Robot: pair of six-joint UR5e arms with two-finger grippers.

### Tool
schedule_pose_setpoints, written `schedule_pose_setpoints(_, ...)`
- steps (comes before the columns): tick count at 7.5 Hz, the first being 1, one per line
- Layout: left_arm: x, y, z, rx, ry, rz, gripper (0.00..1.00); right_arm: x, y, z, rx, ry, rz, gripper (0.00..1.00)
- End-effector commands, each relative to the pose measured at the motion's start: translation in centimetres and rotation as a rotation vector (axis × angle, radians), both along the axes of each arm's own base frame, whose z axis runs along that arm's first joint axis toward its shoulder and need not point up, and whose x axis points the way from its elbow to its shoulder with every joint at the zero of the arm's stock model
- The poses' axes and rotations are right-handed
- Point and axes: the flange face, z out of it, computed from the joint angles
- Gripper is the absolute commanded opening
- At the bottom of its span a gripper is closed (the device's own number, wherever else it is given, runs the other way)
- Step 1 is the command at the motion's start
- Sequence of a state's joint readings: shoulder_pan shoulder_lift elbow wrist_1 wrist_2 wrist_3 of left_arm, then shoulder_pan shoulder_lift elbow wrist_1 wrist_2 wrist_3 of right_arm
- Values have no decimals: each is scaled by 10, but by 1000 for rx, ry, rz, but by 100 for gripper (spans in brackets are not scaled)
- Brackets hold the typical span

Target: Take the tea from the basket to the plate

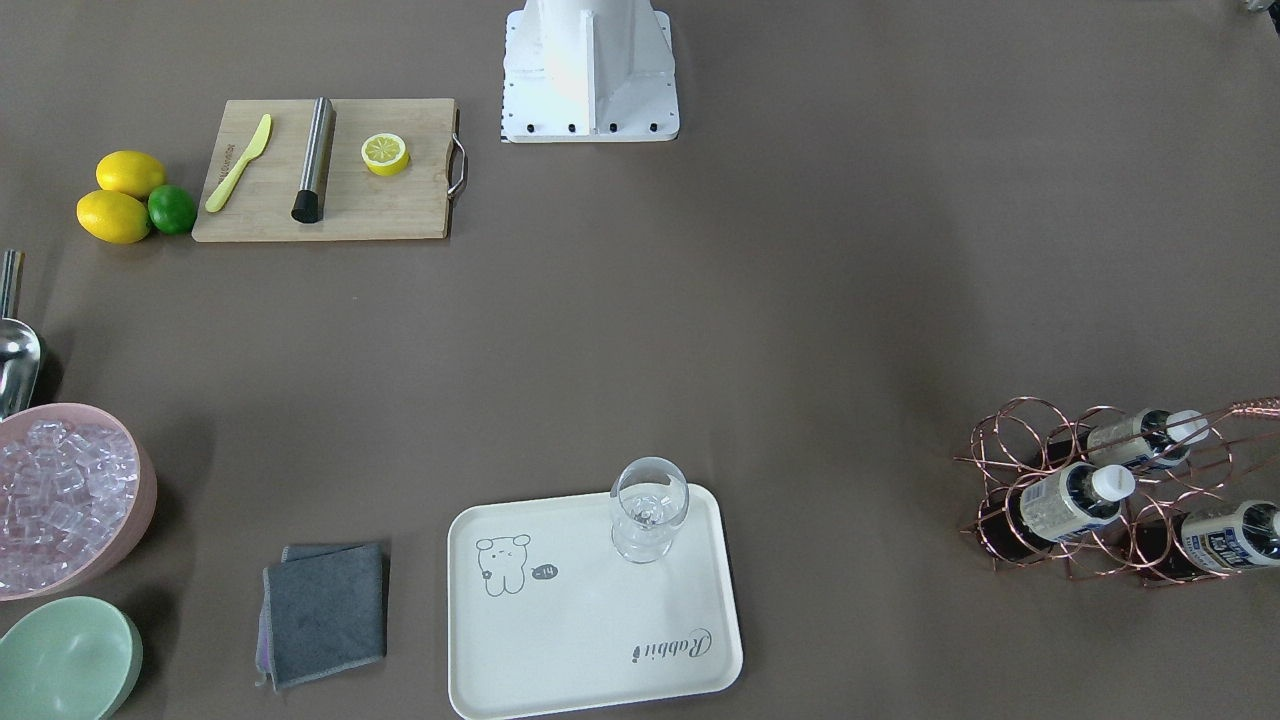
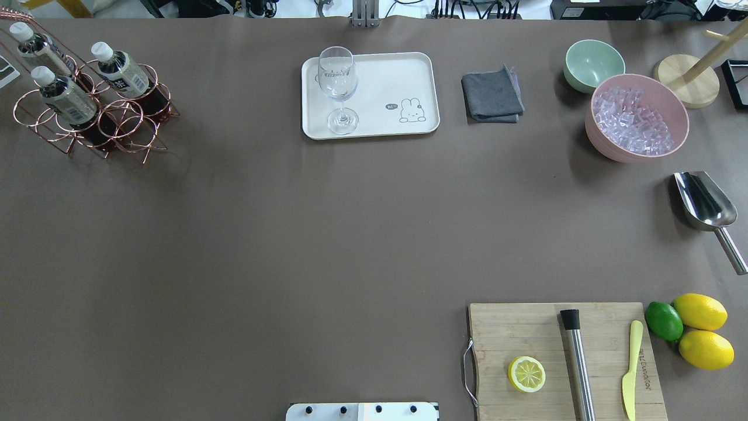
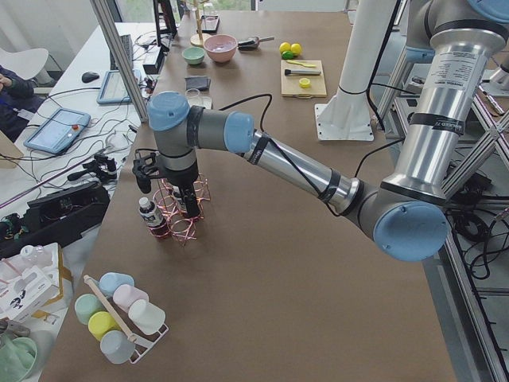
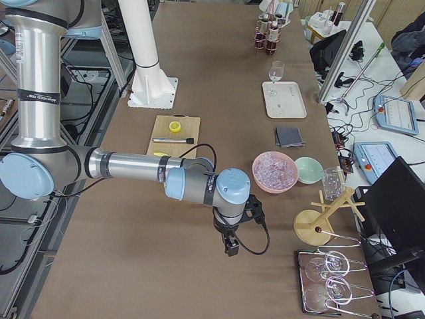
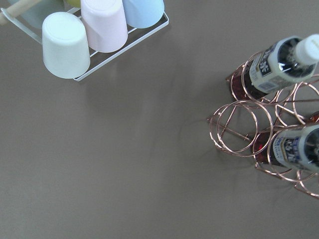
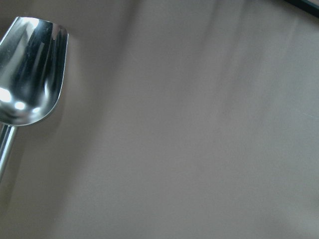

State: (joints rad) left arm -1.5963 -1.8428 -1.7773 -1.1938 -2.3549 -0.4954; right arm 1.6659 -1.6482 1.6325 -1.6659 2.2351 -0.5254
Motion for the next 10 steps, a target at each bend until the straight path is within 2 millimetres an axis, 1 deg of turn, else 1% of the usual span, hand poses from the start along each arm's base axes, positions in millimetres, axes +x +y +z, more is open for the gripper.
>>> schedule_pose_setpoints(1, 3, -70, -39, -111, 45, -119, 97, 0, 2, 0, -3, 0, 2, 100)
schedule_pose_setpoints(2, 5, -106, -45, -216, 88, -181, 97, 0, 3, 6, -16, 2, 3, 100)
schedule_pose_setpoints(3, 17, -112, -38, -282, 111, -202, 97, 0, 5, 8, -19, 3, 0, 100)
schedule_pose_setpoints(4, 26, -120, -53, -303, 106, -227, 97, 1, 2, 4, -9, 14, -1, 100)
schedule_pose_setpoints(5, 47, -120, -38, -341, 86, -228, 97, 1, 3, 5, -11, 14, -1, 100)
schedule_pose_setpoints(6, 53, -122, -36, -351, 90, -247, 97, 1, 4, 7, -14, 14, -2, 100)
schedule_pose_setpoints(7, 70, -125, -35, -376, 84, -240, 97, 1, 4, 6, -11, 14, -2, 100)
schedule_pose_setpoints(8, 82, -132, -45, -418, 72, -233, 97, 1, 4, 6, -13, 14, -2, 100)
schedule_pose_setpoints(9, 85, -156, -64, -464, 58, -237, 97, 1, 5, 7, -15, 14, -4, 100)
schedule_pose_setpoints(10, 86, -162, -64, -474, 51, -237, 97, 1, 5, 6, -11, 13, -5, 100)
